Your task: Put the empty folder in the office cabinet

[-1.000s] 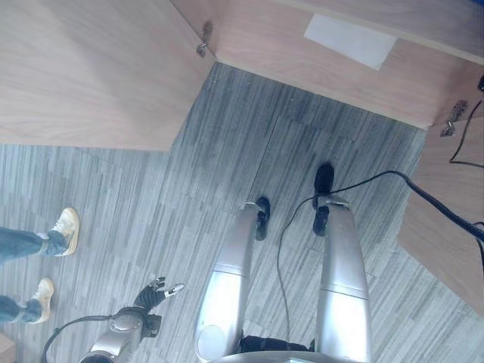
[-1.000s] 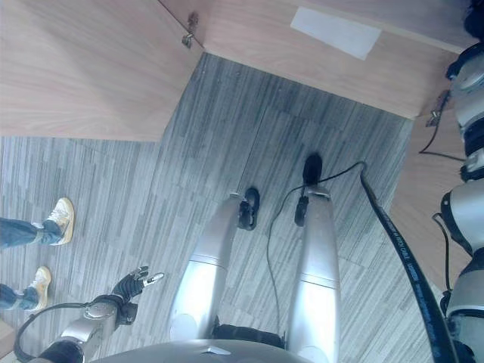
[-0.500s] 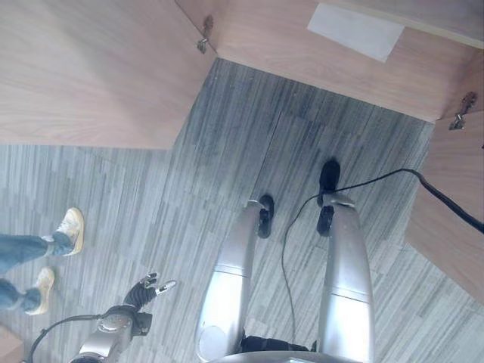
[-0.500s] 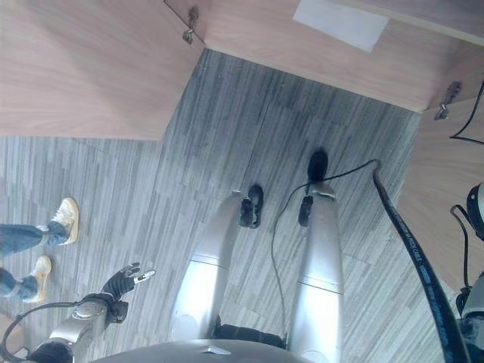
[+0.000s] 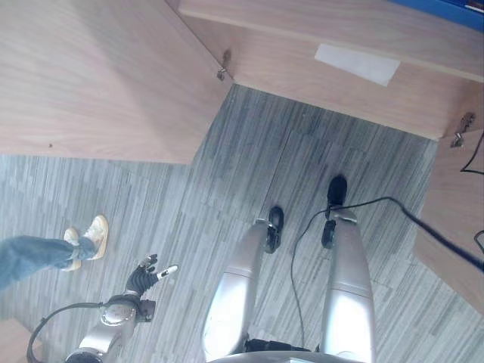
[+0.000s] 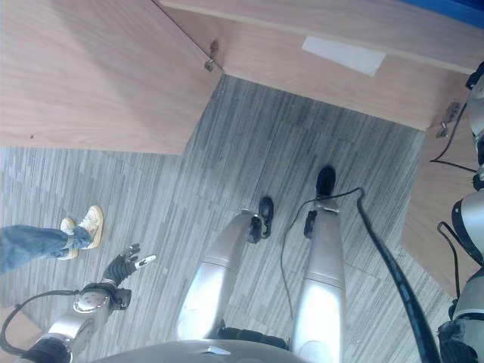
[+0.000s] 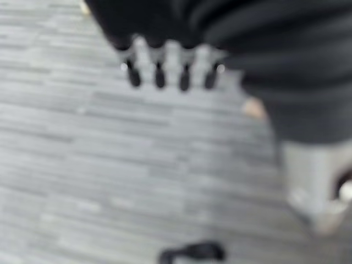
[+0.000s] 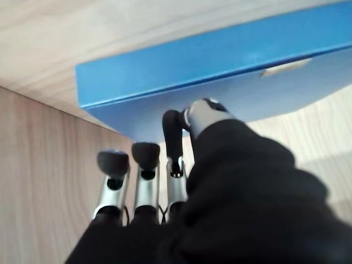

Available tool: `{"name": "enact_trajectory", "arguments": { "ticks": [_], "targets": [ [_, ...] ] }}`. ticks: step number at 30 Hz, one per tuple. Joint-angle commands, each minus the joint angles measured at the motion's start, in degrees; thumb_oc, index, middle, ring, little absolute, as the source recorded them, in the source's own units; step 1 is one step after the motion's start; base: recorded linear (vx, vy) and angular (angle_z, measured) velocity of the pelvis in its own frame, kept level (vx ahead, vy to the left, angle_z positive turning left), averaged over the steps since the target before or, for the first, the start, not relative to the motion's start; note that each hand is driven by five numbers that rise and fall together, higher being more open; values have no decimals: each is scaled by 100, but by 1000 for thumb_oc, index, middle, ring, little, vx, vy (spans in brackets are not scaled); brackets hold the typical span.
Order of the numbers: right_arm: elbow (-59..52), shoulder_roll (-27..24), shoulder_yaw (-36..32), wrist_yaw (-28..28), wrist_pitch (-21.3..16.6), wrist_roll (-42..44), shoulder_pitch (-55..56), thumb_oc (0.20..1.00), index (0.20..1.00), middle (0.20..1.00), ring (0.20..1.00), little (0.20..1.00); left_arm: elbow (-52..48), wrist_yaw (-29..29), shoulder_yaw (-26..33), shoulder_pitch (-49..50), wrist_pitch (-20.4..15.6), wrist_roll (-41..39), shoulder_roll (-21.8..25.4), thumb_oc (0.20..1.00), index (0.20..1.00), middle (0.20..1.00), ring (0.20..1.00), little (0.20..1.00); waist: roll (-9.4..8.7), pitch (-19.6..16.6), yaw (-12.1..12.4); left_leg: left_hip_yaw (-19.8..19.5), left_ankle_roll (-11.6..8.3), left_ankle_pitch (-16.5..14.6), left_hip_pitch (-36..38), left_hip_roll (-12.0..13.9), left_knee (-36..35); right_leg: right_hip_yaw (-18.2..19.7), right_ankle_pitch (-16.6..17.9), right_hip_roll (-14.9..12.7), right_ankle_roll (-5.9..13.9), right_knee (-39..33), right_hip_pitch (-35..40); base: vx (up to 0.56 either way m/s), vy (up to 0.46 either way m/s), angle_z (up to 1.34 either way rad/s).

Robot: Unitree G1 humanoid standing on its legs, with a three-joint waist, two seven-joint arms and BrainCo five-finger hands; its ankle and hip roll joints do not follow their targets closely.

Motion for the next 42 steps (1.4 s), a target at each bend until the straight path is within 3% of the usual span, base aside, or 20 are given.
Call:
{"name": "enact_trajectory", "arguments": {
  "ticks": [1,10,15,16,21,23,26,28,29,34,37,42],
  "targets": [
    [-288,-507,77,54,-112,253,13,200,200,200,200,200,135,60,139,171,42,-32,264,1000,1000,1000,1000,1000,-86,94,-47,78,71,478,34,177,-737,-199,-1330,325,-203,395,561,-28,18,10],
    [-217,-394,13,390,-24,400,296,200,200,200,200,200,23,-210,195,221,-121,-24,303,1000,1000,1000,1000,1000,-173,94,46,-65,23,610,384,99,-1123,-173,-1196,363,-154,-120,1026,6,19,2],
    [53,-210,96,246,-129,431,166,200,200,200,200,200,-79,-31,-52,222,-305,-134,298,1000,1000,1000,1000,1000,13,94,303,-458,-3,1731,362,-129,-2606,-106,-1115,707,-151,-161,865,30,103,-10],
    [62,-199,114,246,-164,425,136,200,200,200,200,200,-59,4,-56,204,-311,-126,262,1000,1000,1000,1000,1000,17,94,312,-470,31,1757,389,-151,-2675,-103,-1124,725,-158,-166,854,-6,177,-18],
    [-4,-53,191,213,-168,397,-25,200,200,200,200,200,99,30,-114,-67,-327,-156,54,1000,1000,1000,1000,1000,-3,94,299,-480,58,1729,344,-218,-2697,19,-1148,726,-130,-243,806,-20,170,-32],
    [-62,-111,236,264,-197,387,-114,200,200,200,200,200,-68,-41,6,-82,-164,-155,96,1000,1000,1000,1000,1000,-35,94,352,-447,14,1681,391,-219,-2671,-40,-1137,595,-68,-427,986,-27,180,-24],
    [-151,78,247,246,-143,183,-114,200,200,200,200,200,129,-1,35,-84,-350,95,0,1000,1000,1000,1000,1000,-51,94,425,-298,135,1400,276,-173,-2269,-188,-1062,368,72,-48,729,44,103,-44],
    [-244,223,237,235,-193,25,-22,200,200,200,200,200,157,130,-4,-121,-425,-21,4,1000,1000,1000,1000,1000,-220,94,285,-240,195,1106,221,-280,-2008,-172,-308,179,346,-977,705,229,-79,-70],
    [-157,351,215,82,-332,83,71,200,200,200,200,200,54,267,-78,-197,-447,-243,108,1000,1000,1000,1000,1000,-277,94,164,-281,231,802,270,-316,-1783,-5,310,156,572,-1490,547,228,-181,-50],
    [-137,349,241,183,-320,81,14,200,200,200,200,200,-185,365,8,-308,-350,-504,253,1000,1000,1000,1000,1000,-469,94,127,-393,188,509,200,-197,-1471,4,201,114,522,-1751,748,100,-259,1],
    [-228,240,390,200,-325,156,-78,200,200,200,200,200,-98,290,35,-427,-310,-462,214,1000,1000,1000,1000,1000,-578,94,114,-437,93,573,177,-158,-1521,-70,65,162,431,-1804,891,54,-176,36],
    [-370,156,544,120,-362,59,-173,200,200,200,200,200,-58,297,21,-321,-361,-435,163,1000,1000,1000,1000,1000,-576,94,163,-439,-13,721,223,-104,-1674,-203,-119,197,310,-1779,1010,72,-141,17]
  ]
}}
